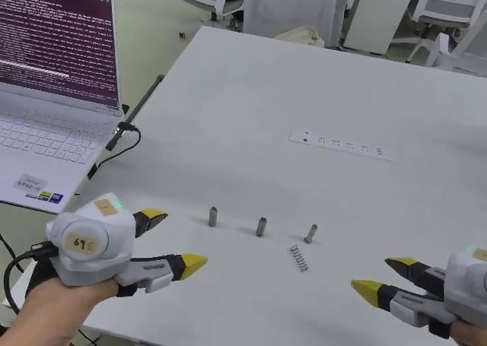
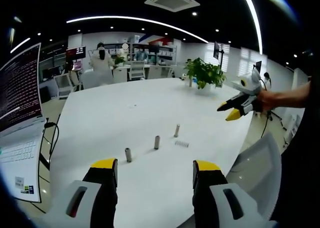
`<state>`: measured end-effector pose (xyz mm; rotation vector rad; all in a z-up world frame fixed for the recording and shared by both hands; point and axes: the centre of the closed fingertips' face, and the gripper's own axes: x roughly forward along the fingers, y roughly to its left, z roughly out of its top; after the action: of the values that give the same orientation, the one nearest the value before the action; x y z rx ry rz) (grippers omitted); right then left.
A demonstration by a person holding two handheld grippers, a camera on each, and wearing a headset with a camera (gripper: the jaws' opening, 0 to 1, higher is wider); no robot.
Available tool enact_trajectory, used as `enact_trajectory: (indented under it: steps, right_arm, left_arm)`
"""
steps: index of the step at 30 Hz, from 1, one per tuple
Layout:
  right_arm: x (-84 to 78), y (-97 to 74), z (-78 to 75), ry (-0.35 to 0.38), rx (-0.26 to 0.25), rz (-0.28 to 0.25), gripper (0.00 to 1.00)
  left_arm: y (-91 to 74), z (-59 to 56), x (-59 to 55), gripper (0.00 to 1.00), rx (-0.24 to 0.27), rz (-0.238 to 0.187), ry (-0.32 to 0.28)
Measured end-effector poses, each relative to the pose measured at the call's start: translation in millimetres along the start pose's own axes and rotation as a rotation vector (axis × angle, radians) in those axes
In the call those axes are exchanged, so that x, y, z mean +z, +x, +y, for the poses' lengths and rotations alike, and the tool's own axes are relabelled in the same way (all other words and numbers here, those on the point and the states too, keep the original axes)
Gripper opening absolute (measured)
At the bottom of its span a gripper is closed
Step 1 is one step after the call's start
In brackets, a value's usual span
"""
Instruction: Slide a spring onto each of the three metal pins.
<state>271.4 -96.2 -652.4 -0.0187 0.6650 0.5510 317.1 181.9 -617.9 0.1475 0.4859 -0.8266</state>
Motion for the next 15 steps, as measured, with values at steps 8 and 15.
enact_trajectory:
  steps: [8, 15]
  right_arm:
    - [-6.0, -0.5, 5.2, 0.011, 0.014, 0.004, 0.53]
    - [-8.2, 2.2, 11.5, 0.013, 0.036, 0.011, 0.55]
  left_arm:
    - [12.9, -13.0, -0.7, 0.56, -0.028, 0.013, 0.003]
    - [24.4, -23.4, 1.4, 0.56, -0.058, 0.023, 0.017]
